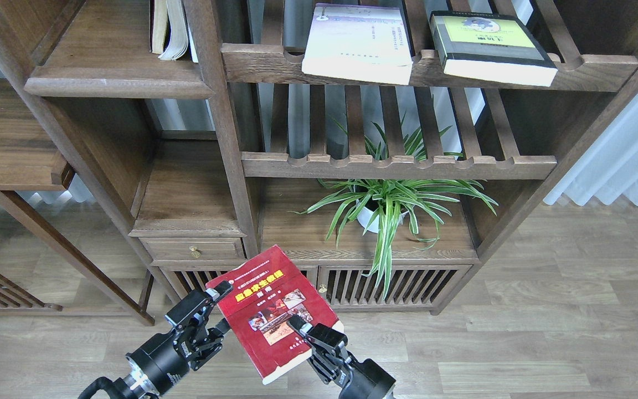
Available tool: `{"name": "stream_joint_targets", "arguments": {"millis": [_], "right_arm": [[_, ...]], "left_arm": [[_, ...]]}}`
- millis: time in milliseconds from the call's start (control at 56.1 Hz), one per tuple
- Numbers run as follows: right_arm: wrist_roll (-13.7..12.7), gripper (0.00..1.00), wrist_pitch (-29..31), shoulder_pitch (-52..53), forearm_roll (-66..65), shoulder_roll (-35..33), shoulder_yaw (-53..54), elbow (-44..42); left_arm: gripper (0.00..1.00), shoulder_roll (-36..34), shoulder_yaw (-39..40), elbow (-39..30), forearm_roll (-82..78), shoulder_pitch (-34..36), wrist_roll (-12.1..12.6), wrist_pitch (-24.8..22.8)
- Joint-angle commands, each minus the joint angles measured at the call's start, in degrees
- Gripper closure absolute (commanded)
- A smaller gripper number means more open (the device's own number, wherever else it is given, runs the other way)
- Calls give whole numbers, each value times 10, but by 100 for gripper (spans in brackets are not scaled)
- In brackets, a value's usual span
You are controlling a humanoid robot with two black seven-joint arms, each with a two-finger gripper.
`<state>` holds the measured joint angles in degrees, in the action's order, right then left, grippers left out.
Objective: Organize books on shelf
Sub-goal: 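Grasp the red book with the left gripper, release the right gripper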
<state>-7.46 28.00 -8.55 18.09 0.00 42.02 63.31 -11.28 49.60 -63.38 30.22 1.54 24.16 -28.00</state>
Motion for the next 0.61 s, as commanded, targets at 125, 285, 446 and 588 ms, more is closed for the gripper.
{"name": "stream_joint_targets", "arguments": {"millis": [125, 285, 446, 588], "right_arm": [[0, 85, 0, -2, -3, 0, -1, -1], [0, 85, 0, -4, -5, 0, -2, -9], [0, 85, 0, -5, -5, 0, -2, -10], [0, 85, 0, -5, -4, 0, -2, -10]], "left_arm": [[54, 1, -19, 5, -3, 3, 3, 0], [72, -1, -22, 5, -3, 0, 5, 0], [87, -4, -22, 4, -3, -3, 7, 0], [93, -6, -21, 4, -3, -5, 8, 0]]}}
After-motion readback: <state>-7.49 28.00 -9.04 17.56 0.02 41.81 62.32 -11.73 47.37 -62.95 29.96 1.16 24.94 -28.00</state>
